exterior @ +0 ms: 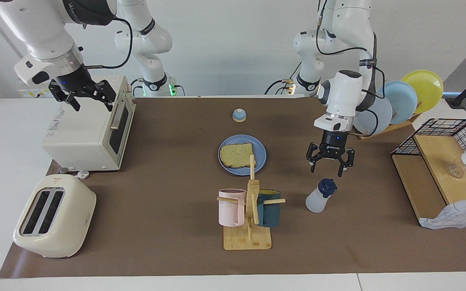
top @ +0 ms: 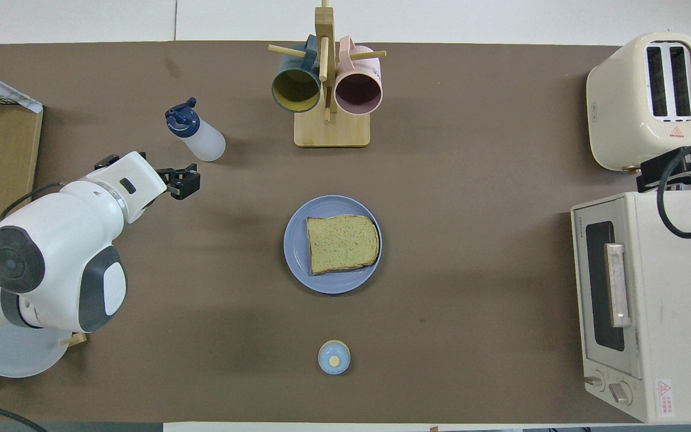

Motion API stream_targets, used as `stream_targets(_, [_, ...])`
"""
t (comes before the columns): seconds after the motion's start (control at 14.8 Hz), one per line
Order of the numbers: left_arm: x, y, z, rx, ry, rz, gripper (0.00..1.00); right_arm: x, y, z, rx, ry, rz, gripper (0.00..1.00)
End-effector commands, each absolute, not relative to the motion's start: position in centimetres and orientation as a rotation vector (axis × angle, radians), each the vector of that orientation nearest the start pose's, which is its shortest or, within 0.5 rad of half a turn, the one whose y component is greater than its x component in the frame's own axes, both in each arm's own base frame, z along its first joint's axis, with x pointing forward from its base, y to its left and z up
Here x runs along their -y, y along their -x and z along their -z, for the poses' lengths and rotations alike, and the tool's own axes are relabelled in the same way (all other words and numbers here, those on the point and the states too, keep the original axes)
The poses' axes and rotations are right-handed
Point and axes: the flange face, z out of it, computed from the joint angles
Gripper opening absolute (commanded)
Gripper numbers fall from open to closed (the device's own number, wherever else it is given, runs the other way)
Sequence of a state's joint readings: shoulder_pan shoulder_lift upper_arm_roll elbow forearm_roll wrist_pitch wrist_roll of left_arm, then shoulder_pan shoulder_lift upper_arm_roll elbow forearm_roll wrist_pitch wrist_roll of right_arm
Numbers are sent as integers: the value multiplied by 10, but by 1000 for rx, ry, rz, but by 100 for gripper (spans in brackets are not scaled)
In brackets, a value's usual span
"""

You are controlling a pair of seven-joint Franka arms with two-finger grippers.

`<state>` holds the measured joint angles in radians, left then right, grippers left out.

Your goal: Put bread on plate and add seasoning

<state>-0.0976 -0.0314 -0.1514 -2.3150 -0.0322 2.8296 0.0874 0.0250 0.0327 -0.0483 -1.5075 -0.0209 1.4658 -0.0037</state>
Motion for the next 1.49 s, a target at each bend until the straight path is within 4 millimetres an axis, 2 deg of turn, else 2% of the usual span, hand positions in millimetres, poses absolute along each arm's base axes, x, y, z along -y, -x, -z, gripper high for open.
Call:
stream_targets(0.0, [129, -524, -455, -476, 3062, 724, 100, 18, -548, -627, -6, 3157, -100, 100])
stream_targets(0.54, [122, -531, -544, -461, 3111, 394, 100, 18, -548, -627, -6, 3157, -100, 100])
stream_targets(0.88, [100, -528, -594, -393, 3141, 184, 100, 18, -548, -627, -6, 3157, -100, 100])
stream_targets(1.15, [83, -516, -600, -339, 3149, 19, 100, 18, -548, -627, -6, 3157, -100, 100])
stream_targets(1.42, [63, -511, -624, -253, 3154, -66, 100, 18, -548, -627, -6, 3157, -100, 100])
